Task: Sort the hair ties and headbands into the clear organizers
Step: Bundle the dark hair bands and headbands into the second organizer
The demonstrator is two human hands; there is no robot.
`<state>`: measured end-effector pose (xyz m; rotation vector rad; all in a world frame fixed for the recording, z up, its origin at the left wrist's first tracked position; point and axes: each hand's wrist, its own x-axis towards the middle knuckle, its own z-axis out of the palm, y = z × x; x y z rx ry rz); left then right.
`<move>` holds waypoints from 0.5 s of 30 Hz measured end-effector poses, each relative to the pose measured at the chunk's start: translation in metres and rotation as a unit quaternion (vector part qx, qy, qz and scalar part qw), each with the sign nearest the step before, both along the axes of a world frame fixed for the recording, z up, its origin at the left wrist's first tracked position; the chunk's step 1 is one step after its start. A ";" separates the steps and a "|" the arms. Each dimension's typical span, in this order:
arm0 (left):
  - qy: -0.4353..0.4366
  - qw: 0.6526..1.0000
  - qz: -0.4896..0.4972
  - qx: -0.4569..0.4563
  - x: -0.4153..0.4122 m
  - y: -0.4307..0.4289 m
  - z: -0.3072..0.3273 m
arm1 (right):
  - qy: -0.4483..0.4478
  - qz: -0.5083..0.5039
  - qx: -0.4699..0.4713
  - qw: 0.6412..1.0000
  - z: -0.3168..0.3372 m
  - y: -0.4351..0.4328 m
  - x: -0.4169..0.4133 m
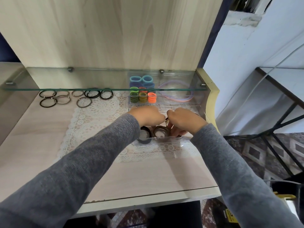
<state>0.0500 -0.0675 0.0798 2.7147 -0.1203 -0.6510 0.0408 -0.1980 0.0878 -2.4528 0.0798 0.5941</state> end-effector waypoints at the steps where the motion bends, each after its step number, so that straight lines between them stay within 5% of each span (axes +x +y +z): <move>1: -0.014 1.000 -0.013 0.014 0.002 0.002 -0.002 | 0.000 0.002 -0.003 1.000 0.000 0.000 0.000; 8: -0.058 0.997 -0.056 0.014 0.001 0.008 -0.012 | -0.058 0.056 -0.094 0.992 -0.006 -0.003 0.000; 15: -0.111 0.992 -0.059 -0.011 0.001 0.006 -0.022 | -0.049 0.039 -0.087 0.994 -0.009 -0.007 -0.001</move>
